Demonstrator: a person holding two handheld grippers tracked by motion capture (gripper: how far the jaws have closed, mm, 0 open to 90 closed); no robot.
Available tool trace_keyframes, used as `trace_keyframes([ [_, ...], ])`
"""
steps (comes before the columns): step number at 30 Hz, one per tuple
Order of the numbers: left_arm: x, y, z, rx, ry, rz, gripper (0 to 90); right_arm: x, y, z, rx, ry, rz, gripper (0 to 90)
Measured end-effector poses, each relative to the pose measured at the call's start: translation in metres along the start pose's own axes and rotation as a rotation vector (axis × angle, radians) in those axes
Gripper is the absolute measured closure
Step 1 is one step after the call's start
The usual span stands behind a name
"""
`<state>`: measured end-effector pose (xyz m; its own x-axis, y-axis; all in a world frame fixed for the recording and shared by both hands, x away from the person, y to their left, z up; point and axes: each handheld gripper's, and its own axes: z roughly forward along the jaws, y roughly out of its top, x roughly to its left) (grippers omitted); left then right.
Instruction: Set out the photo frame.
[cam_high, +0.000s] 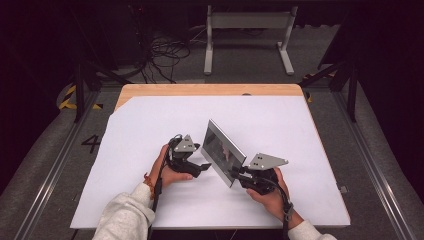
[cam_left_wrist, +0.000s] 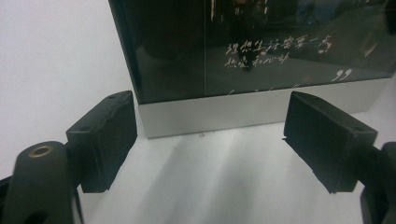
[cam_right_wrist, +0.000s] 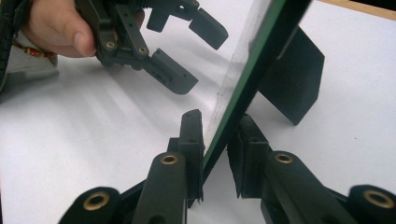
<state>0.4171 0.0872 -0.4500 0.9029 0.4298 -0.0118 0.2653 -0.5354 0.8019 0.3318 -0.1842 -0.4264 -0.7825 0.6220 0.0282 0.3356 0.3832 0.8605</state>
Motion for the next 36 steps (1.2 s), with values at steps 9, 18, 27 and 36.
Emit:
trace_keyframes([
  [9,0.003,0.002,0.005,-0.031,-0.018,0.001,18.2,-0.003,0.000,-0.001,0.008,-0.013,0.000,73.0],
  [18,0.005,0.002,0.006,-0.034,-0.034,0.003,17.3,-0.001,-0.007,-0.012,0.047,0.004,-0.014,79.2],
  [27,0.006,0.002,0.009,-0.029,-0.069,-0.009,16.9,0.001,-0.006,-0.012,0.048,-0.012,-0.014,79.4],
  [36,0.006,0.003,0.009,-0.025,-0.054,-0.008,16.8,0.004,-0.007,-0.012,0.047,-0.035,-0.023,79.0],
])
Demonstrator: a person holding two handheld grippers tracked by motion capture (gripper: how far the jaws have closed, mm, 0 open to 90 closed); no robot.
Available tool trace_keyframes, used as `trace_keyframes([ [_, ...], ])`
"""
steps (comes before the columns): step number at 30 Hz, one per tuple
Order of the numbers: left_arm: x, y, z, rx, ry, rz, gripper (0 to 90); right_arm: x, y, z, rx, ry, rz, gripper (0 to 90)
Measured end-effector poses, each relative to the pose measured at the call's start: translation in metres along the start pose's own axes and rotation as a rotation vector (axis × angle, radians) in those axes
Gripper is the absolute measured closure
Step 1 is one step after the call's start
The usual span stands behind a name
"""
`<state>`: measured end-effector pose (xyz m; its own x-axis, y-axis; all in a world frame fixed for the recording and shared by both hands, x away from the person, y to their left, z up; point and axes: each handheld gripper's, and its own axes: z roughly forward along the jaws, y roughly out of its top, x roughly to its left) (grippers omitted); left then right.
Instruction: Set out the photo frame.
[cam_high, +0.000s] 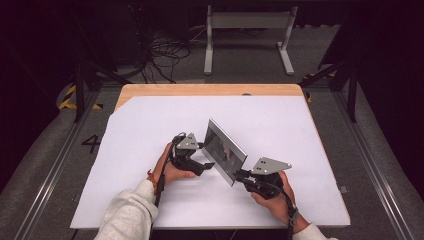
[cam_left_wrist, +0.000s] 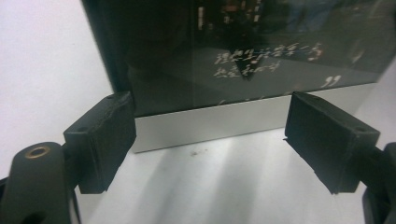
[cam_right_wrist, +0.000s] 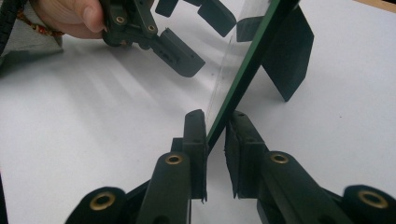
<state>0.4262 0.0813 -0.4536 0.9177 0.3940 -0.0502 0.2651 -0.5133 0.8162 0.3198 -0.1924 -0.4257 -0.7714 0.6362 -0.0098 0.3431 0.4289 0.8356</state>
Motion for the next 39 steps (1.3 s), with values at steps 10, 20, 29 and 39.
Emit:
trace_keyframes([
  [10,0.006,-0.003,0.004,0.015,0.008,-0.021,11.8,0.004,0.003,0.003,-0.013,-0.003,0.017,64.8],
  [20,0.006,-0.002,0.003,0.015,0.005,-0.024,10.7,-0.001,0.003,0.011,-0.011,-0.018,0.037,79.9],
  [29,0.002,0.001,0.006,0.023,-0.016,-0.015,11.0,-0.014,0.003,0.005,0.019,0.022,0.030,80.6],
  [39,-0.002,0.003,0.004,0.004,-0.016,0.001,14.9,-0.012,0.000,-0.005,-0.010,-0.008,0.022,76.3],
])
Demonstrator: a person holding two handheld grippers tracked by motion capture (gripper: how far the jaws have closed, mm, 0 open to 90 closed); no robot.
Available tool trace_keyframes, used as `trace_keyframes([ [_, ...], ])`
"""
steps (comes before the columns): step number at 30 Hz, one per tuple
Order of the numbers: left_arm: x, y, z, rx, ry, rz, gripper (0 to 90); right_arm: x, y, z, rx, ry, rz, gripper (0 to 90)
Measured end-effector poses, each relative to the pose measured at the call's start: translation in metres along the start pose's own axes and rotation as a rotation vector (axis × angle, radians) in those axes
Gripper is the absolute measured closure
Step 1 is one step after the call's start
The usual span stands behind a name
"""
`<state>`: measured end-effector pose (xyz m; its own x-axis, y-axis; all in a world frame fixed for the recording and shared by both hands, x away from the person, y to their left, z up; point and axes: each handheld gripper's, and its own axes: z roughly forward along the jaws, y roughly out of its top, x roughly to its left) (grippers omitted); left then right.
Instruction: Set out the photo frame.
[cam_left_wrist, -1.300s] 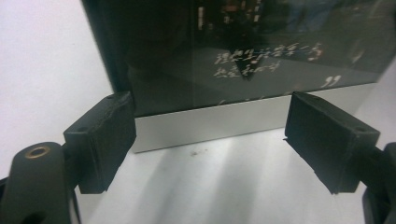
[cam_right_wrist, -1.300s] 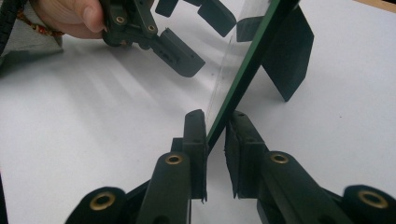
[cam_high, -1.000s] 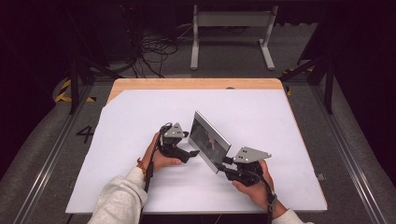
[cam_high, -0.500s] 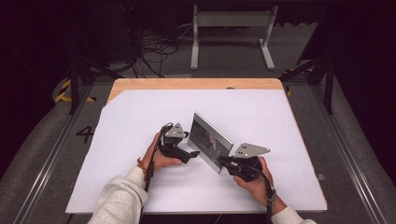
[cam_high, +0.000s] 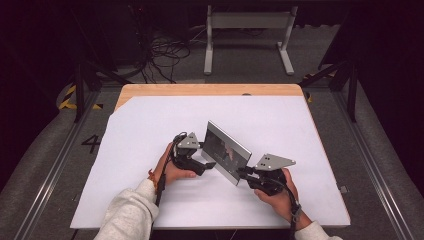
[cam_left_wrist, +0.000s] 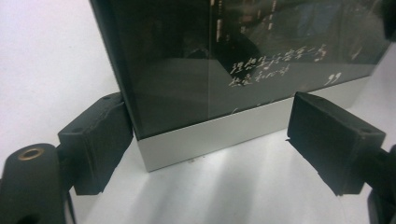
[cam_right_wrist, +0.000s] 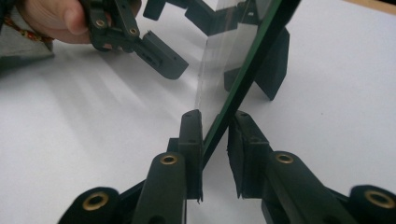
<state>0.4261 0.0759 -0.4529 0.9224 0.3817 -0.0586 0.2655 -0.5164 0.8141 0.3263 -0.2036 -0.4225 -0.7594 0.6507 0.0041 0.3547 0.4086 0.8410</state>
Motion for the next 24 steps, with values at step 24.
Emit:
trace_keyframes([
  [24,-0.0032,-0.0031,-0.0086,0.027,-0.012,0.010,23.8,-0.0053,-0.0029,-0.0051,-0.002,-0.030,0.002,78.4],
])
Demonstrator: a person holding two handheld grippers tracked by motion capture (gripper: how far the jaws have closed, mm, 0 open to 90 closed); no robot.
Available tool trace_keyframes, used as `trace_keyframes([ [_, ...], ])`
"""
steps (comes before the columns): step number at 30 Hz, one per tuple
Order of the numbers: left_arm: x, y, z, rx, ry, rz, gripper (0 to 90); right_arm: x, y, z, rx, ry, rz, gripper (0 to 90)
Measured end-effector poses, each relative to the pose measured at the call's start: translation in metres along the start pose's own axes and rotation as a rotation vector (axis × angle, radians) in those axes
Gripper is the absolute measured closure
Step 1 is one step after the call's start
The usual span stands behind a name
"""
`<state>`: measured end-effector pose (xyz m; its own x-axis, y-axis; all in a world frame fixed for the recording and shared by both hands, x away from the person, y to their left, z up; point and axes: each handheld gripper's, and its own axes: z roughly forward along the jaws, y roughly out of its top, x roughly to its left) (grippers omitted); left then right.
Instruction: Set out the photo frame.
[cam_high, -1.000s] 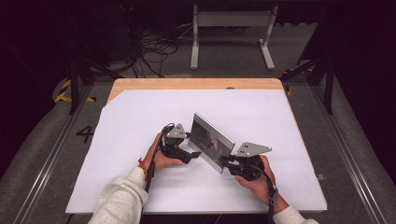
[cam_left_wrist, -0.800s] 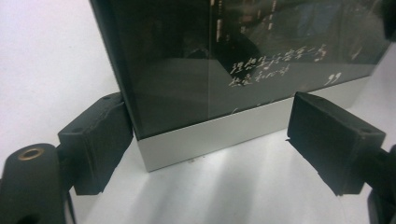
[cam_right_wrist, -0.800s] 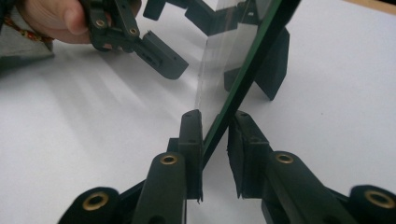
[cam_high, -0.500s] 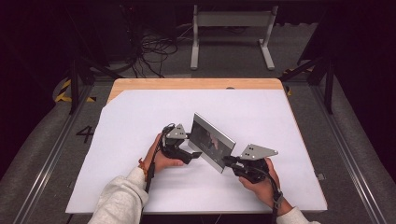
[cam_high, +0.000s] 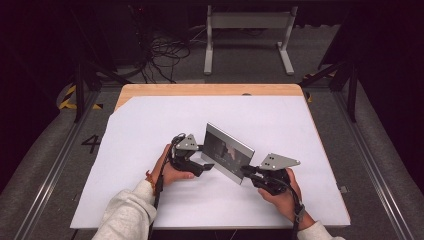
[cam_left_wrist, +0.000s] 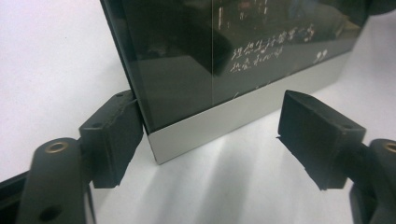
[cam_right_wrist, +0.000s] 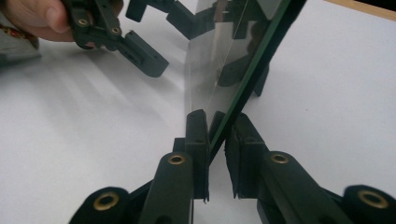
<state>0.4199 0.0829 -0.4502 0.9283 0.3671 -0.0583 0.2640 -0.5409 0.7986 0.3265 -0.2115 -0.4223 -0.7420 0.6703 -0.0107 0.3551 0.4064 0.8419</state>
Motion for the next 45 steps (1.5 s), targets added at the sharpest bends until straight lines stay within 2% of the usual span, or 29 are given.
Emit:
trace_keyframes([
  [2,0.000,-0.001,-0.002,0.004,0.004,0.009,25.4,0.001,-0.001,-0.002,0.002,-0.031,-0.002,70.2],
  [4,0.001,-0.001,-0.002,-0.006,0.006,0.009,25.1,-0.001,-0.002,-0.007,-0.011,-0.028,0.018,67.9],
  [9,0.002,0.001,0.000,-0.033,0.027,-0.005,20.2,-0.001,-0.001,-0.020,-0.049,-0.033,0.031,74.7],
  [13,0.002,0.002,0.002,-0.039,0.015,-0.015,19.9,0.002,-0.001,-0.017,-0.042,-0.026,0.016,78.7],
  [15,0.000,0.003,0.005,-0.021,-0.007,0.002,22.2,0.005,-0.001,-0.015,-0.035,-0.041,0.001,79.2],
  [19,0.000,0.003,0.005,-0.014,-0.006,0.008,21.5,0.004,-0.001,-0.015,-0.038,-0.045,0.009,82.4],
  [26,-0.002,0.002,0.003,-0.004,-0.008,0.000,23.4,0.003,-0.002,-0.013,-0.040,-0.047,0.006,82.6],
  [33,-0.005,0.000,-0.004,0.021,0.000,0.019,23.8,0.001,-0.002,-0.012,-0.045,-0.057,0.020,82.7],
  [45,-0.013,-0.006,-0.013,0.046,-0.004,0.027,24.2,-0.001,-0.001,-0.008,-0.049,-0.068,0.026,82.1],
])
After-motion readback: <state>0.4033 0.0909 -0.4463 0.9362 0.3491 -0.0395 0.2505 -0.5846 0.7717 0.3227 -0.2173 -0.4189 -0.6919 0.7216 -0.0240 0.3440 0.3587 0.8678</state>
